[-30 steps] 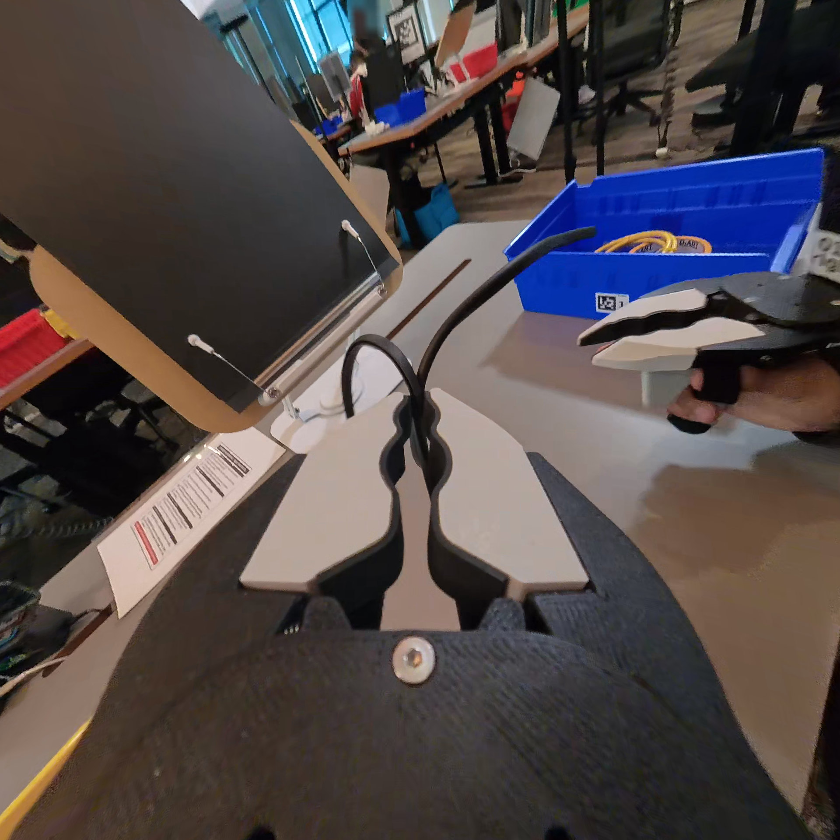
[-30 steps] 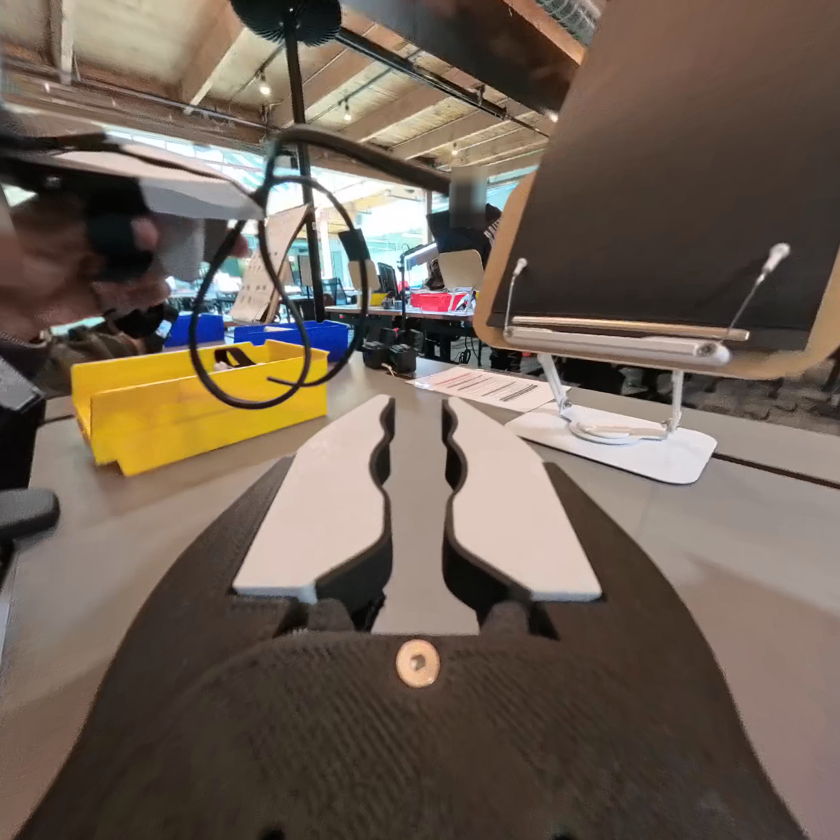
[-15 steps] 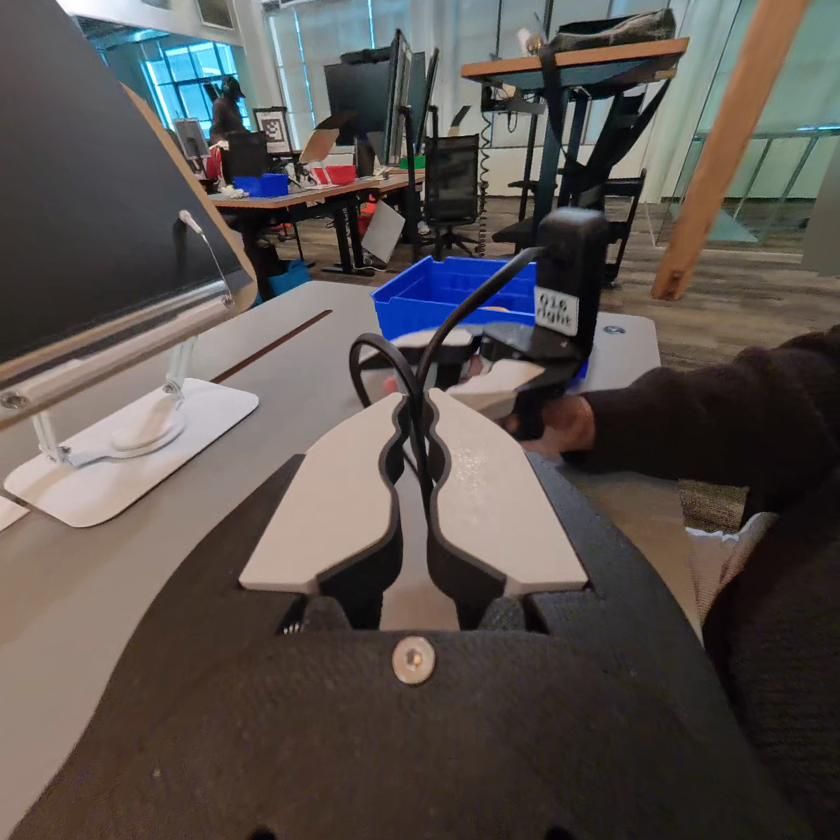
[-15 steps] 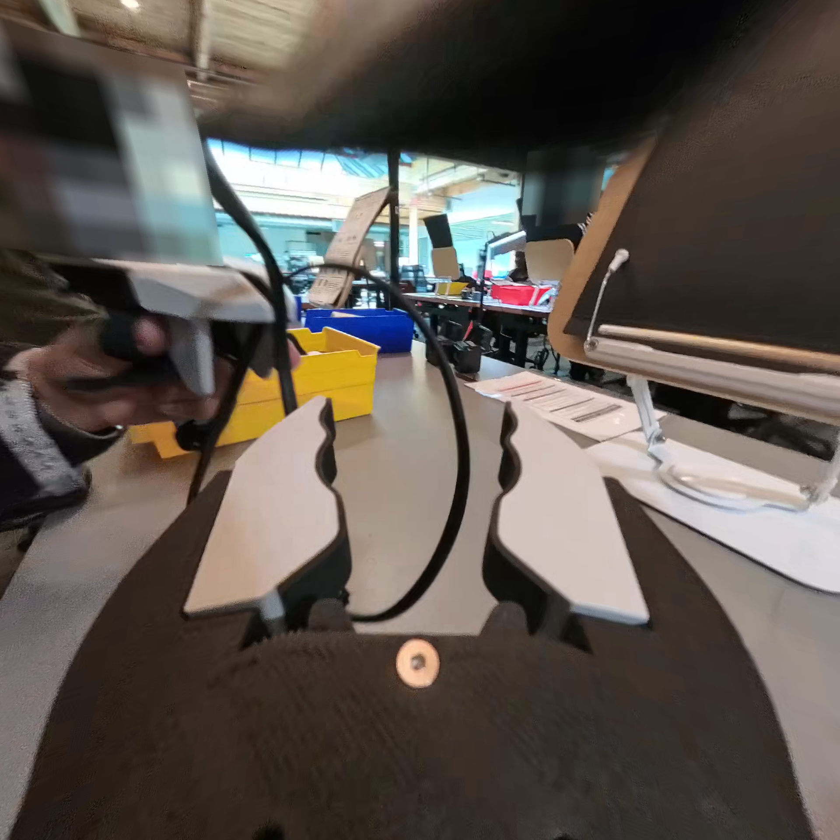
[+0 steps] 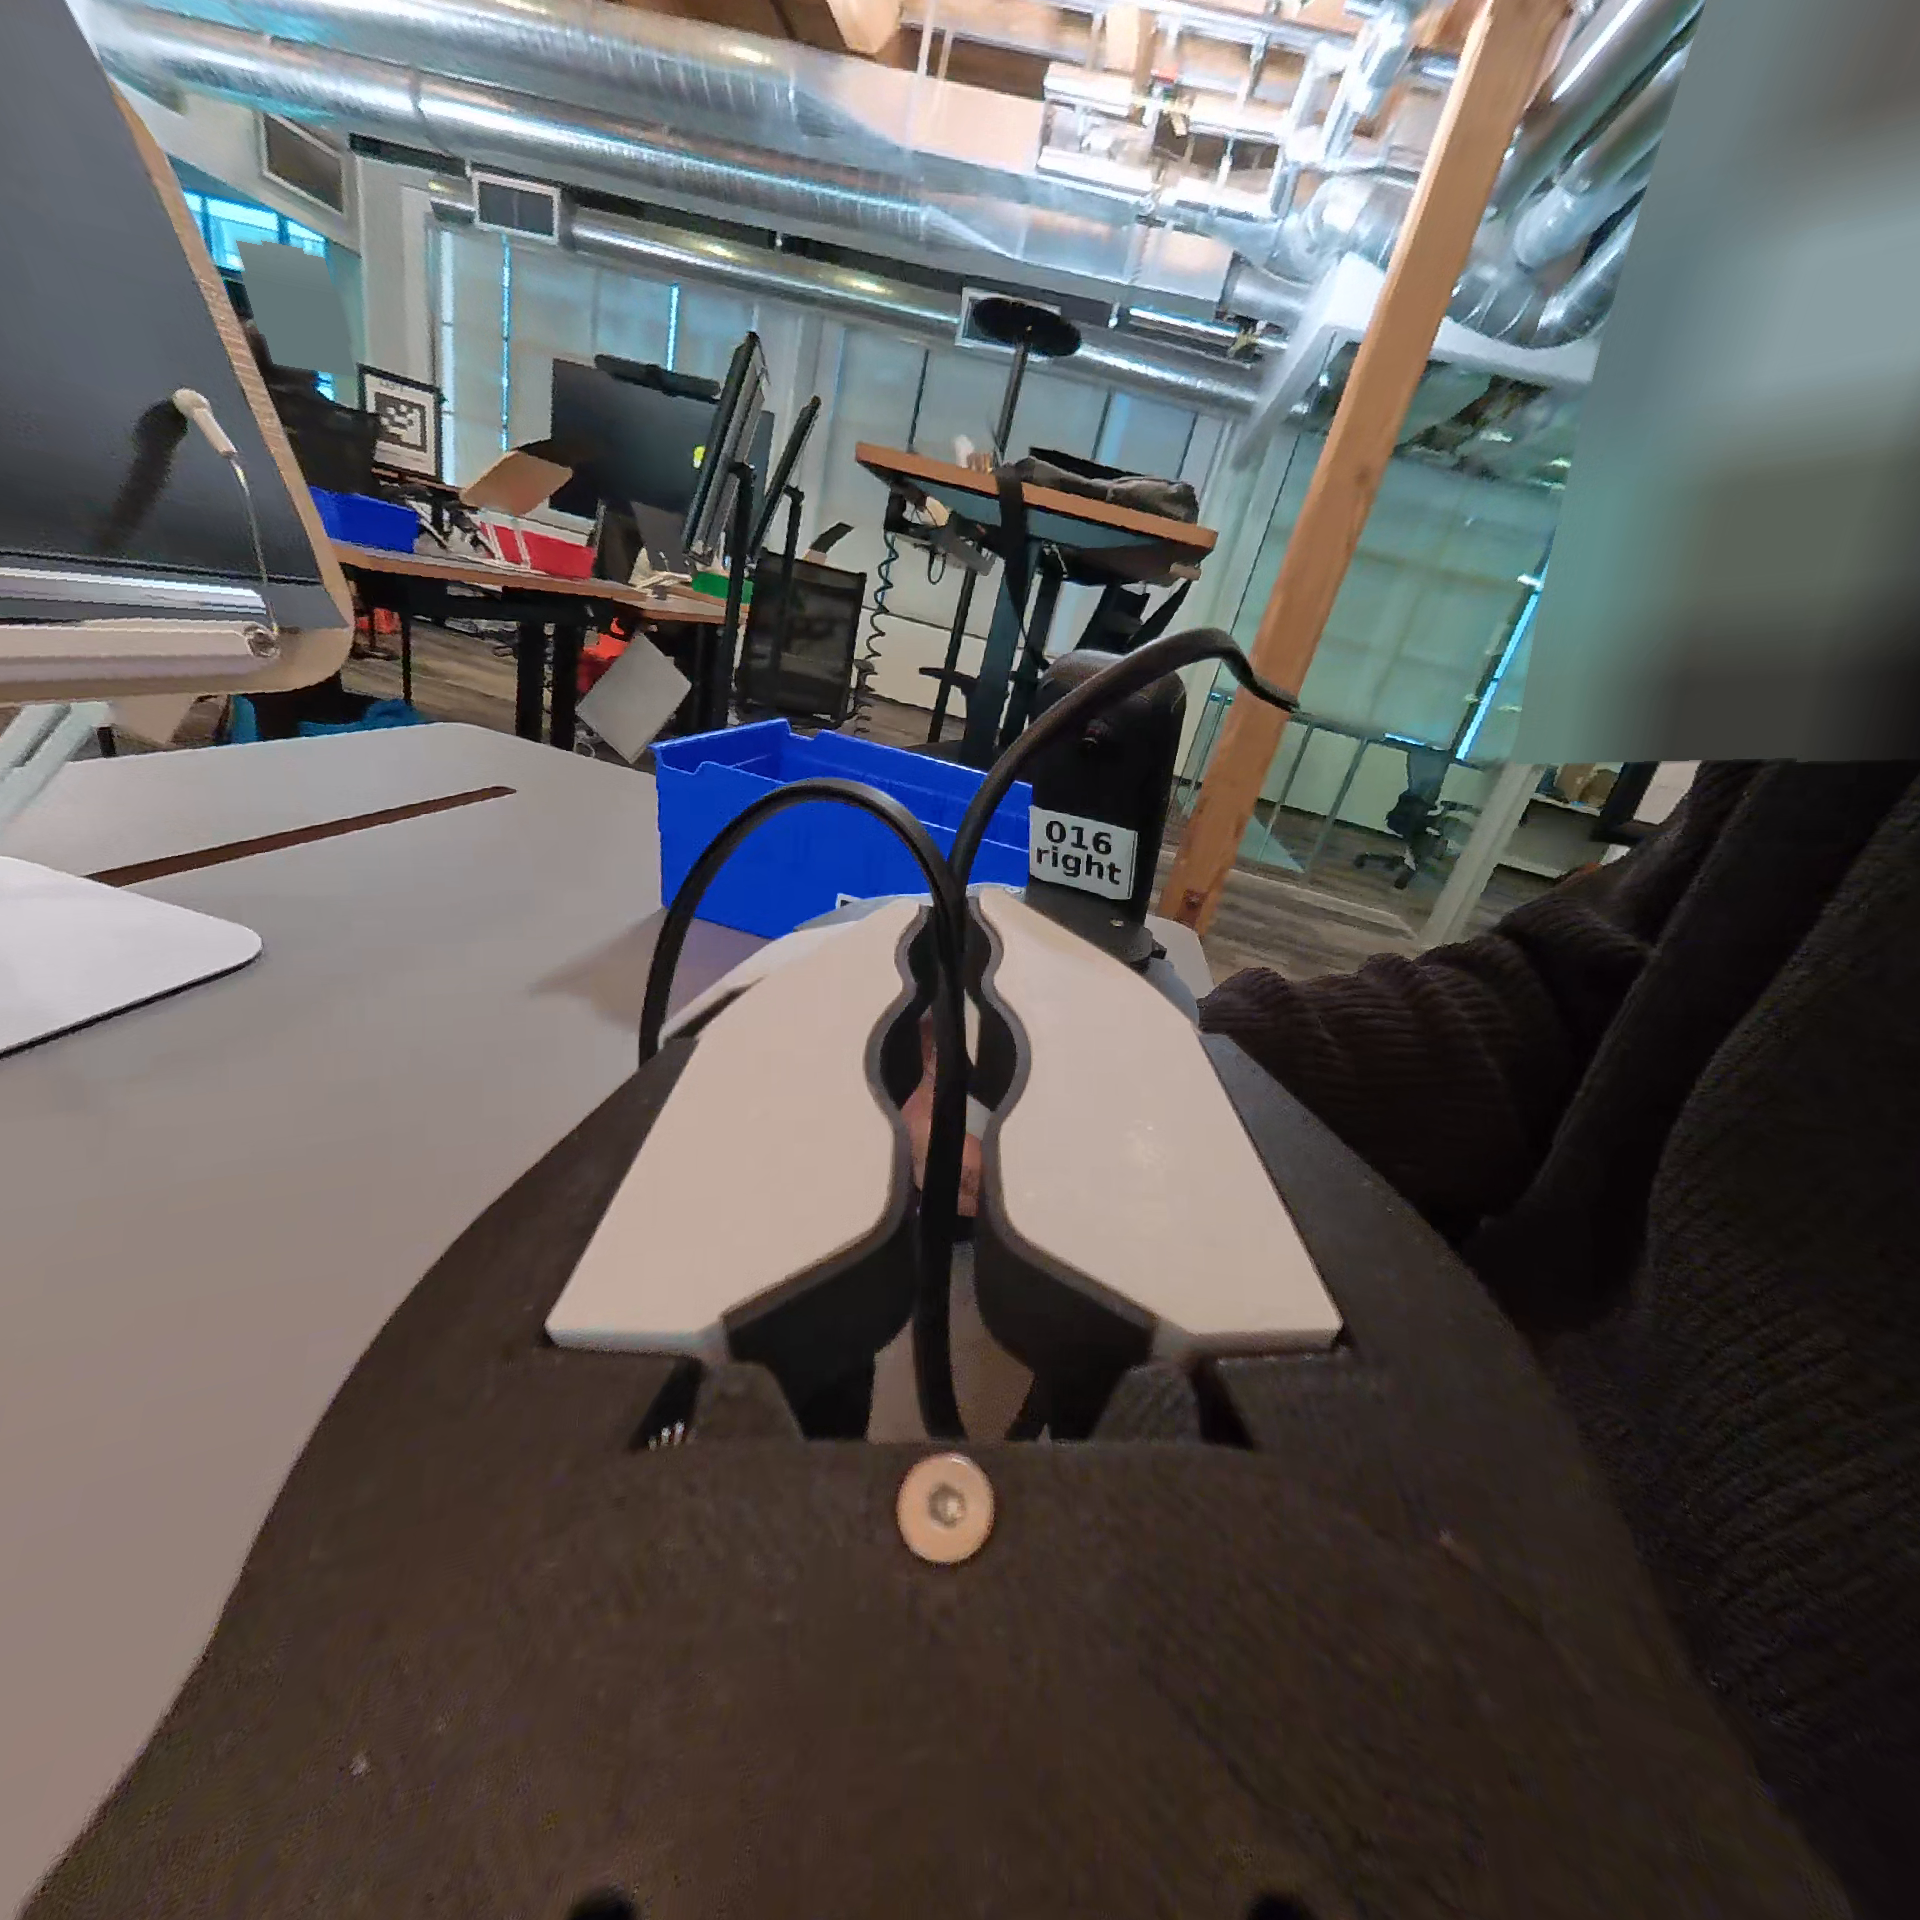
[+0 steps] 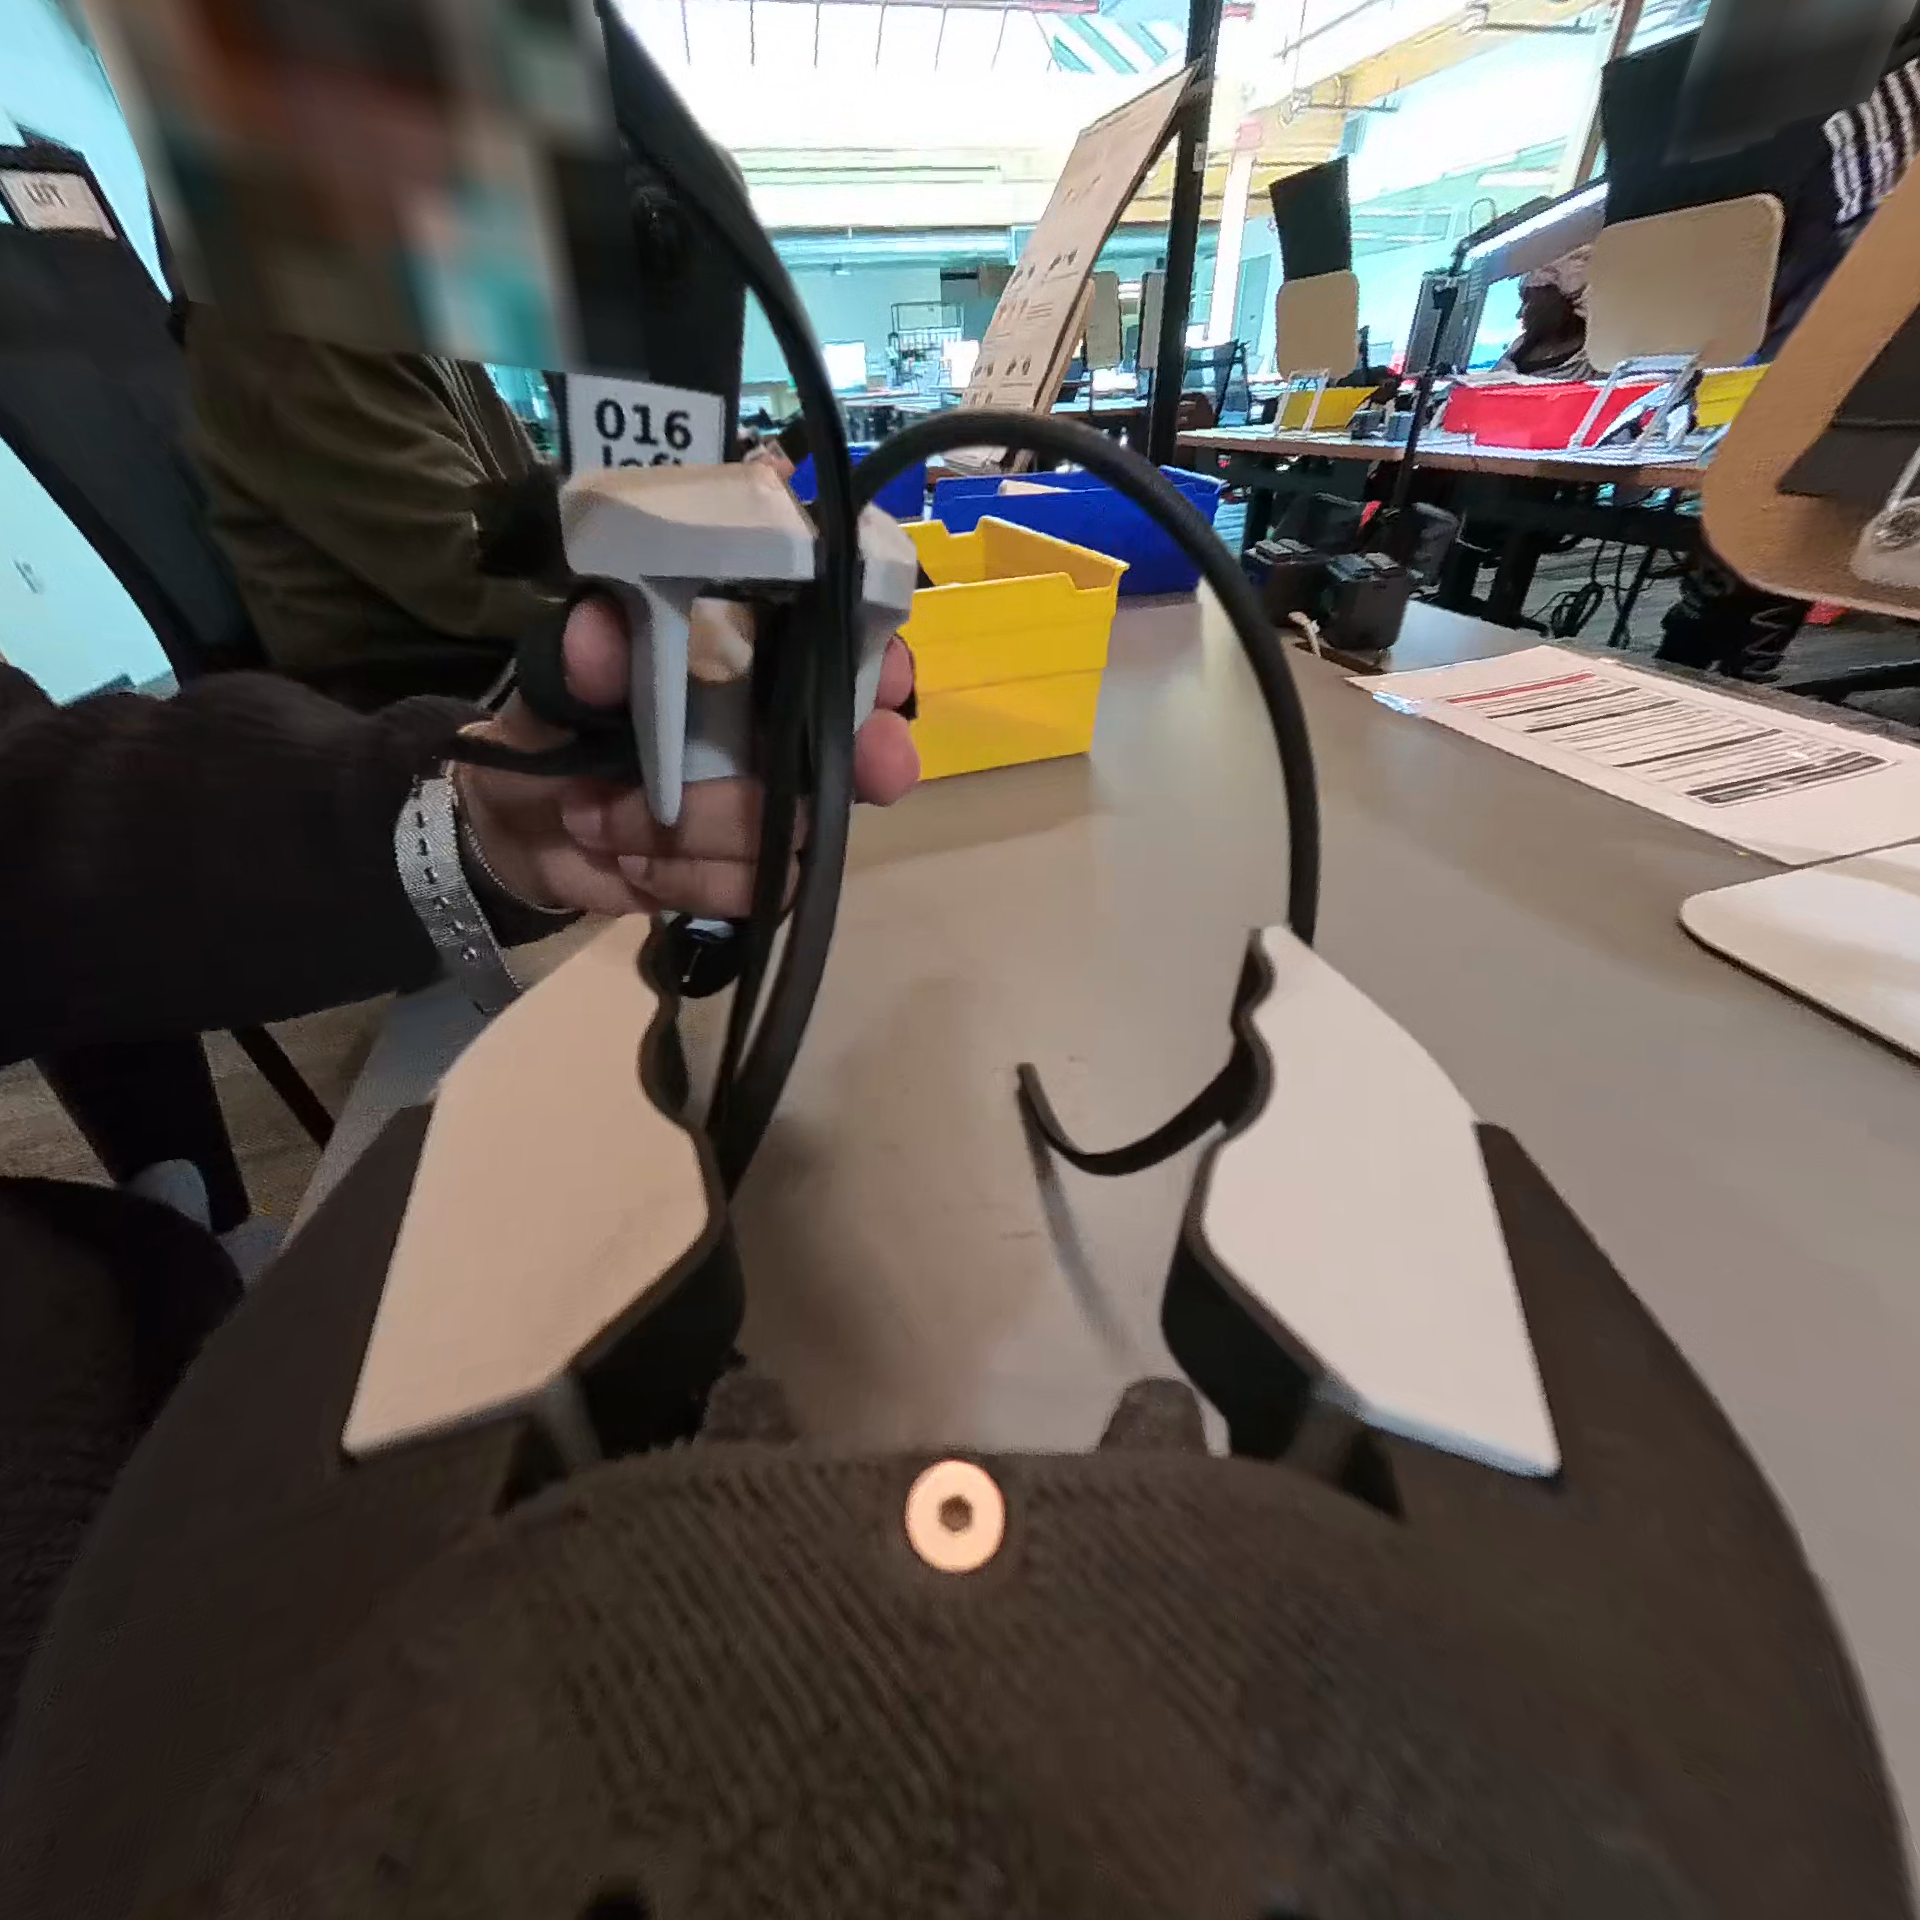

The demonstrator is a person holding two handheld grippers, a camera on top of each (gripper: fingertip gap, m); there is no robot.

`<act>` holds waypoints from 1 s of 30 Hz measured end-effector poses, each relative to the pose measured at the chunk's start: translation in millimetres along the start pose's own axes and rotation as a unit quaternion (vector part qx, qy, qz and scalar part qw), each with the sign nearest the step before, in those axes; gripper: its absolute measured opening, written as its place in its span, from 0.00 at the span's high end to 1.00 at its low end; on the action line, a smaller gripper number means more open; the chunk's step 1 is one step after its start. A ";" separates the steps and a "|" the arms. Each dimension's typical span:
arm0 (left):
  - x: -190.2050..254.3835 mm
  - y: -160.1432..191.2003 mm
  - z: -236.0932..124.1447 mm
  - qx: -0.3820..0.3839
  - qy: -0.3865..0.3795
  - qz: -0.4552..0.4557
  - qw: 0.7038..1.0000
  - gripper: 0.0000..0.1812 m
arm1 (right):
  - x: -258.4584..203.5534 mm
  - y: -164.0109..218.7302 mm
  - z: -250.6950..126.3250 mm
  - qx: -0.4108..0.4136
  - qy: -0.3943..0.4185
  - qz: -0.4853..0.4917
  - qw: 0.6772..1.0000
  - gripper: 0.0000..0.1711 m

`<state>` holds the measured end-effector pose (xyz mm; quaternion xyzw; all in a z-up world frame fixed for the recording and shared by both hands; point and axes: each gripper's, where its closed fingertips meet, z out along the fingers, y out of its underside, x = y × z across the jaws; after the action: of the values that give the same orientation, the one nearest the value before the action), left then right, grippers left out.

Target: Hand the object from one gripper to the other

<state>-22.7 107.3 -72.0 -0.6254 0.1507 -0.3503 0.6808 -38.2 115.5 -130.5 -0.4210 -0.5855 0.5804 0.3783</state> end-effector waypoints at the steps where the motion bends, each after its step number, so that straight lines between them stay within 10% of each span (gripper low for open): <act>1: 0.2 1.2 0.0 -0.001 0.001 -0.001 1.000 0.97 | 1.6 -2.2 -0.2 0.005 0.009 -0.005 1.000 0.38; 14: 10.6 12.0 1.2 -0.021 0.059 -0.043 0.997 0.97 | 7.1 -24.0 -15.2 0.070 -0.008 0.052 0.996 0.42; 17: 7.1 6.4 -1.3 -0.002 0.052 -0.049 0.997 0.97 | -3.7 -16.9 -13.8 0.044 -0.045 0.061 0.996 0.58; 26: -2.5 2.7 -2.3 0.021 0.018 -0.050 0.998 0.97 | -21.2 0.7 -1.8 -0.011 -0.064 0.048 0.997 0.63; 30: -3.2 4.2 -0.1 0.025 0.011 -0.050 0.998 0.97 | -16.7 2.1 -4.9 -0.021 -0.057 0.052 0.997 0.86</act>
<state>-23.9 109.2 -76.7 -0.6113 0.1180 -0.3948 0.6757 -27.5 101.7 -131.6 -0.4253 -0.5955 0.6096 0.3048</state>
